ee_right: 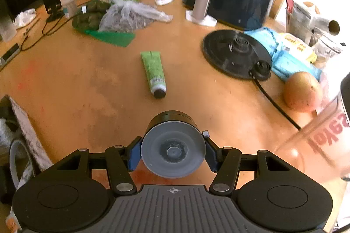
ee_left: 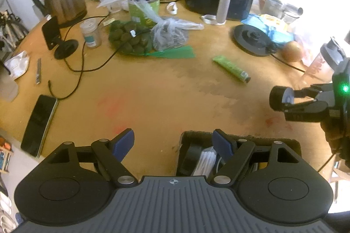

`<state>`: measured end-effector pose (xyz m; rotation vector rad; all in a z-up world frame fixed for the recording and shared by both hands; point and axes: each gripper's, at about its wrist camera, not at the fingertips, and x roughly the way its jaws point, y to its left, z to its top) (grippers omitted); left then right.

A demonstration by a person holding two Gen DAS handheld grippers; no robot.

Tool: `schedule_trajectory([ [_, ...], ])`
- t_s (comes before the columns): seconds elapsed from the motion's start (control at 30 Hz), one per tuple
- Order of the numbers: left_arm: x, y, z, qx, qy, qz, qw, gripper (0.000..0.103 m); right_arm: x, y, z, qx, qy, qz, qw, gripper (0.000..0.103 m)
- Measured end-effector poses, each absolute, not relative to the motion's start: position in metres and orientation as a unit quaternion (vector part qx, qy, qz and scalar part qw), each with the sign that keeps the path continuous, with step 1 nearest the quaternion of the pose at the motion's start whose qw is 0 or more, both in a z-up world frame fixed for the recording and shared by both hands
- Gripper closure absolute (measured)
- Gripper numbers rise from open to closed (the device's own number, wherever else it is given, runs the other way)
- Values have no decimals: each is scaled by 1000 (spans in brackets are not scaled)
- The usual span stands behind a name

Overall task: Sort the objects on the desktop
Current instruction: 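Lift the black cylinder off the table with the right tool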

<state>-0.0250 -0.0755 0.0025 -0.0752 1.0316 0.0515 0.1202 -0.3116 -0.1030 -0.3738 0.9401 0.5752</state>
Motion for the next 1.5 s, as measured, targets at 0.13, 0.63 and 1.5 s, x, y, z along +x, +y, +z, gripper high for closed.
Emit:
schedule_trajectory([
  [0.13,-20,-75,0,-36,493,10,869,24,113,-313,-107,-191,456,261,829,42],
  [0.63,-15,-75,-6,-35,502,-13,864,24,108,-318,-109,-162,457,222,846,39],
  [1.5,-21,-65,-7,-46,509,11,860,24,119,-315,-115,-140,439,235,856,42],
])
